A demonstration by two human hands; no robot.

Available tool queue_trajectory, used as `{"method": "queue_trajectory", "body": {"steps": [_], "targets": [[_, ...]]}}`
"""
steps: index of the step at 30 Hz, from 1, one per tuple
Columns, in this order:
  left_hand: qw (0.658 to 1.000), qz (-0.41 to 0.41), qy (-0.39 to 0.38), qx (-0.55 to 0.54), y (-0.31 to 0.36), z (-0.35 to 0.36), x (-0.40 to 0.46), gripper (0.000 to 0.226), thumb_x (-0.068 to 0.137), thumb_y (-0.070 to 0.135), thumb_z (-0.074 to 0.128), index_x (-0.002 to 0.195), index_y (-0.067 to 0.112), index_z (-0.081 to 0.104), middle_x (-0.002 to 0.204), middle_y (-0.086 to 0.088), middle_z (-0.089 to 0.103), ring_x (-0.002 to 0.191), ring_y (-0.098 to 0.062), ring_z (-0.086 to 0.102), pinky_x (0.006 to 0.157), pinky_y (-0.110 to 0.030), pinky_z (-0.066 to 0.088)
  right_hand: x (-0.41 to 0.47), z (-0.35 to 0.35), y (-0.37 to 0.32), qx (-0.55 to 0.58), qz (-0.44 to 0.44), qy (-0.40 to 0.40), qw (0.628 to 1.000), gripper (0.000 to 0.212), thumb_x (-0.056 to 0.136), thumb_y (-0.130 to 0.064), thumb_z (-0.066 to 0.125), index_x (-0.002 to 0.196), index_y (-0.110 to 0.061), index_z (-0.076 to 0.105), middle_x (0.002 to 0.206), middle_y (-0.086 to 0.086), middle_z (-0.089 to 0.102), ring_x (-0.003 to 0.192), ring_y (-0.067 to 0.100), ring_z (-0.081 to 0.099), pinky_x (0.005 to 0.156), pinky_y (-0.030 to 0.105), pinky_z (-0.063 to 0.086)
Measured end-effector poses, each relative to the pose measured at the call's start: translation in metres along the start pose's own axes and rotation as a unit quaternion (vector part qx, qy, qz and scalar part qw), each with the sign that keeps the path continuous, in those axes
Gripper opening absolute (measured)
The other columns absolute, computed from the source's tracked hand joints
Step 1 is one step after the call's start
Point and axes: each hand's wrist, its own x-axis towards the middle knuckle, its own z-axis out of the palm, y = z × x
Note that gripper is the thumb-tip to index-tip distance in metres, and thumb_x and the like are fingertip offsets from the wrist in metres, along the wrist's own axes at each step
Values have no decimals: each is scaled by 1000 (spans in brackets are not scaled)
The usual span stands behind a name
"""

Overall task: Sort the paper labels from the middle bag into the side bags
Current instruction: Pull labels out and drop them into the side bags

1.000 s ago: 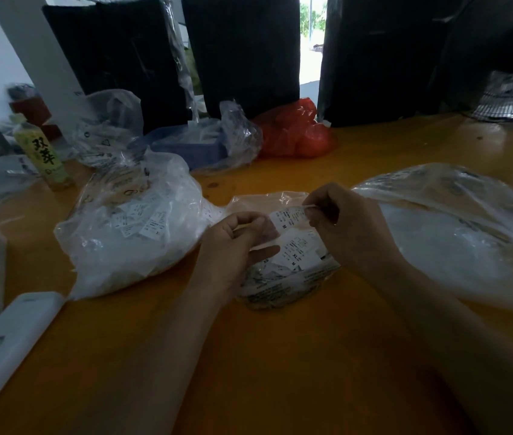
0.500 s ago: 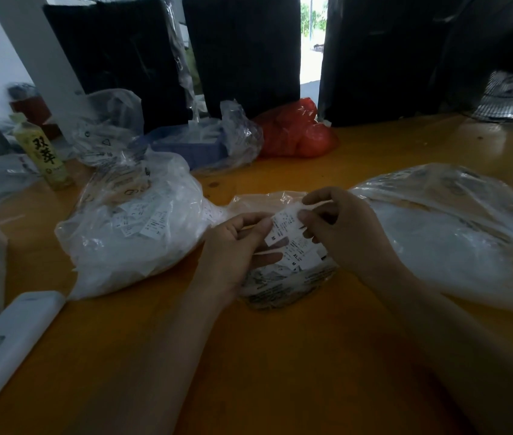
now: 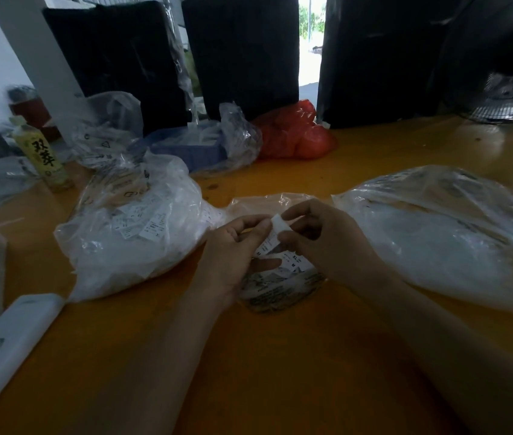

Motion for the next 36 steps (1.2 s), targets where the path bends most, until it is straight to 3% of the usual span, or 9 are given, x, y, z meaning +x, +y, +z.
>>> {"method": "queue_trajectory", "body": {"steps": [8,13,16,20,23,26,29,32,36], "targets": [[959,173,87,208,1,-4,-1,26,94,20,77,104,43,73,96,8,77,87,-3,74,70,-16,58,3,-12,-2,0,1,97,995,11,92,-30,73,97,-33,64,81,-16,73,73,2,70,69,28,59],[915,274,152,254,17,-13,-4,26,97,12,73,115,30,73,109,10,75,93,1,73,67,-11,56,5,-23,-3,16,4,180,984,6,93,-25,69,96,-30,66,85,-12,72,78,3,68,71,23,55],[834,356,289,308,36,-30,-5,24,100,10,68,123,17,70,126,-3,70,99,-3,68,70,-8,55,6,-35,-5,-100,4,182,978,1,98,-28,64,97,-27,63,82,-14,66,71,3,63,59,14,47],[701,379,432,422,61,-76,-7,24,100,5,58,118,7,73,125,-13,69,110,-12,60,87,3,38,7,-54,-3,-408,92,69,905,22,100,-16,53,78,-14,54,70,1,59,57,16,56,51,29,44],[702,267,436,496,59,-102,-6,29,97,-3,57,120,3,74,127,-20,69,121,-31,61,101,-18,42,1,-71,-5,-538,152,37,828,29,91,0,54,65,-14,52,62,3,53,56,19,56,49,29,42],[716,189,370,562,50,-104,-2,30,97,-5,57,120,-1,75,125,-23,71,120,-39,63,105,-47,49,4,-81,-5,-549,209,-4,809,15,92,-1,54,81,-10,61,72,3,54,71,24,58,61,33,43],[697,182,328,612,49,-101,2,29,97,2,57,115,6,79,117,-21,75,115,-43,64,100,-52,50,5,-81,-5,-511,323,-74,793,7,95,-6,58,90,-11,59,93,6,61,91,28,61,72,35,46],[704,168,300,621,47,-97,4,28,103,12,55,119,13,77,116,-18,75,114,-41,63,96,-49,47,5,-84,9,-533,285,-54,795,21,96,-7,55,78,-15,51,86,4,55,85,26,56,71,34,45],[705,189,321,604,45,-94,4,37,101,2,51,128,15,72,128,-16,72,120,-37,64,99,-48,49,6,-85,19,-508,284,-21,813,15,101,-11,52,88,-19,51,76,-4,47,88,24,60,67,30,41]]}}
